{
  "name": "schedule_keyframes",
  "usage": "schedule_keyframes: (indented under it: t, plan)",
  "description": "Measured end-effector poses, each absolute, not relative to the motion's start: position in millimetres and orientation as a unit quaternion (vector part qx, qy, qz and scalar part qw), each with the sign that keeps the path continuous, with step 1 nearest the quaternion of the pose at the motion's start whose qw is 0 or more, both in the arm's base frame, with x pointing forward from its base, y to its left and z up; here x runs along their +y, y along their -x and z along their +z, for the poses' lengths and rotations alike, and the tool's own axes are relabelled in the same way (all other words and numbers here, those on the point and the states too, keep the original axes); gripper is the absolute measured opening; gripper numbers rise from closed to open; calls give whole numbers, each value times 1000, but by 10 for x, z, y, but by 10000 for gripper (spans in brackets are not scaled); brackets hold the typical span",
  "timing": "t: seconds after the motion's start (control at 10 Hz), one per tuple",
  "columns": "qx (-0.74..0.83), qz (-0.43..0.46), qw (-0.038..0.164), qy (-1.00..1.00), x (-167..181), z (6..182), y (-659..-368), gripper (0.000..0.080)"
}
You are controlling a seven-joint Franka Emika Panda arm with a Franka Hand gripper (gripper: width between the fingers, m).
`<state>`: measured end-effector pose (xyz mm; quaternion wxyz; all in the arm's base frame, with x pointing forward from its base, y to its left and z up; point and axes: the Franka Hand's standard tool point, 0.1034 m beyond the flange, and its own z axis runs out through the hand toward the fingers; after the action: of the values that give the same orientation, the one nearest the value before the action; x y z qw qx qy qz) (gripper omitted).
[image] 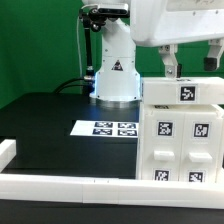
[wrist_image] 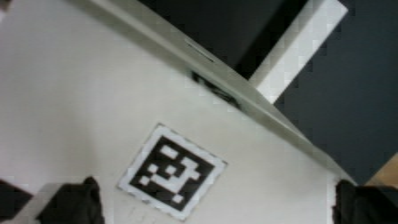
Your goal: Assemble cabinet
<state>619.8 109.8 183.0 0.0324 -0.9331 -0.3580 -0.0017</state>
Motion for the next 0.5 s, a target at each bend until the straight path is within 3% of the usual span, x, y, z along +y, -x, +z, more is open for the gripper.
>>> schedule_keyframes:
  t: [0.2, 0.5]
  plan:
    - [-504, -14, -4, 863, 1116, 1852, -6260, 649]
    - [-664, 5, -33, 747, 1158, 1769, -6237, 649]
